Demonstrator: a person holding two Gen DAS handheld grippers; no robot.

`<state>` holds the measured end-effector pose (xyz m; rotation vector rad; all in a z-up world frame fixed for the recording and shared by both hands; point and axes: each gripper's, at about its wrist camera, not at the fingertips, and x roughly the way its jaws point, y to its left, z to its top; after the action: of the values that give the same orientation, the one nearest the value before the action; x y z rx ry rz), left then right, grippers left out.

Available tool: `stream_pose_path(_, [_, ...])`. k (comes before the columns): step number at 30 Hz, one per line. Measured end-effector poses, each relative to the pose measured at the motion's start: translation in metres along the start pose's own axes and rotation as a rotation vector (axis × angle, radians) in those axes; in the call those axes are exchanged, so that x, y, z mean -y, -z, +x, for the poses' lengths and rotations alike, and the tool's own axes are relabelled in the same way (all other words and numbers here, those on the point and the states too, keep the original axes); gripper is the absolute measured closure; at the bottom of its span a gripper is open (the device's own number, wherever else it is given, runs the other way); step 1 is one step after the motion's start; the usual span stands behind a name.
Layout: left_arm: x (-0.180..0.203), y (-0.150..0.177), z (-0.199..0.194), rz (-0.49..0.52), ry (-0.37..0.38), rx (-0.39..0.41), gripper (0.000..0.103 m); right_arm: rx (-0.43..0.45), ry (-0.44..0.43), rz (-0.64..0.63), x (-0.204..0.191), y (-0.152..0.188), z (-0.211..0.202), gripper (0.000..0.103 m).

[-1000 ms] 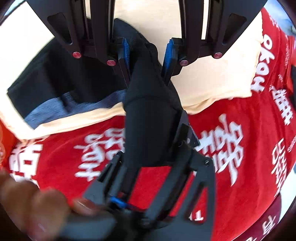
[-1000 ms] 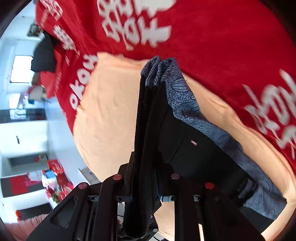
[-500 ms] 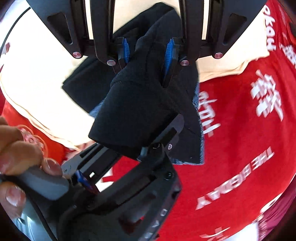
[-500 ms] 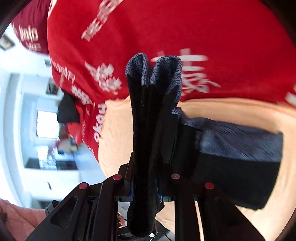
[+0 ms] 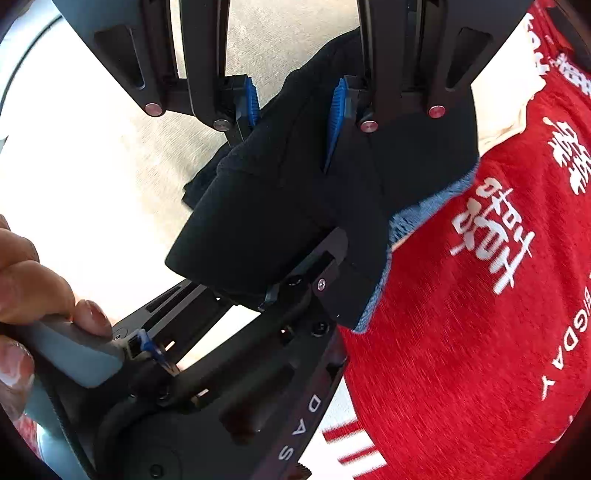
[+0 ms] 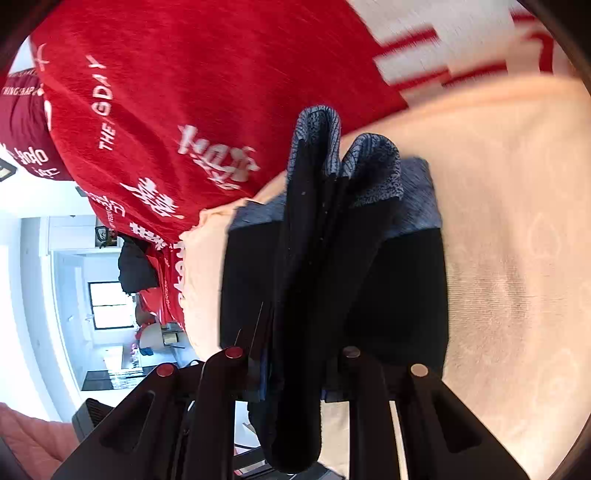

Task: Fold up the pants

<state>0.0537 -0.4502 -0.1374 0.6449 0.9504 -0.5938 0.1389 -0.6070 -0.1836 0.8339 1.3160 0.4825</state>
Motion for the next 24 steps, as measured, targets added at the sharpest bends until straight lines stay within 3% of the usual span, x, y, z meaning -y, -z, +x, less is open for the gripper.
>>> stream_pose_path(2, [0.004,0.004,0.008,0.023,-0.028,-0.022,0.065,-0.003,-0.022,0.005,0.012,0.000,0.010,0.081])
stream_pose_path(3, [0.005,0.006,0.011,0.030,-0.024,-0.034,0.050,-0.005,-0.024,0.007,0.016,0.000,0.015,0.081])
stream_pose_path(5, [0.002,0.010,0.014,0.012,-0.011,-0.057,0.040,-0.008,-0.014,0.016,0.025,0.001,0.022,0.081])
stream_pose_path(9, [-0.011,0.017,0.003,-0.023,0.019,-0.081,0.040,0.005,0.011,0.038,0.030,0.005,0.021,0.075])
stream_pose_path(13, [-0.043,0.023,-0.017,-0.108,0.061,-0.083,0.040,0.001,0.100,0.010,0.026,0.008,0.013,0.074])
stream_pose_path(17, [-0.092,0.023,-0.024,-0.227,0.012,-0.078,0.040,-0.027,0.235,-0.040,0.011,0.012,0.011,0.074])
stream_pose_path(24, [-0.176,0.040,0.017,-0.464,-0.106,-0.196,0.040,0.020,0.423,-0.039,-0.013,0.022,0.012,0.071])
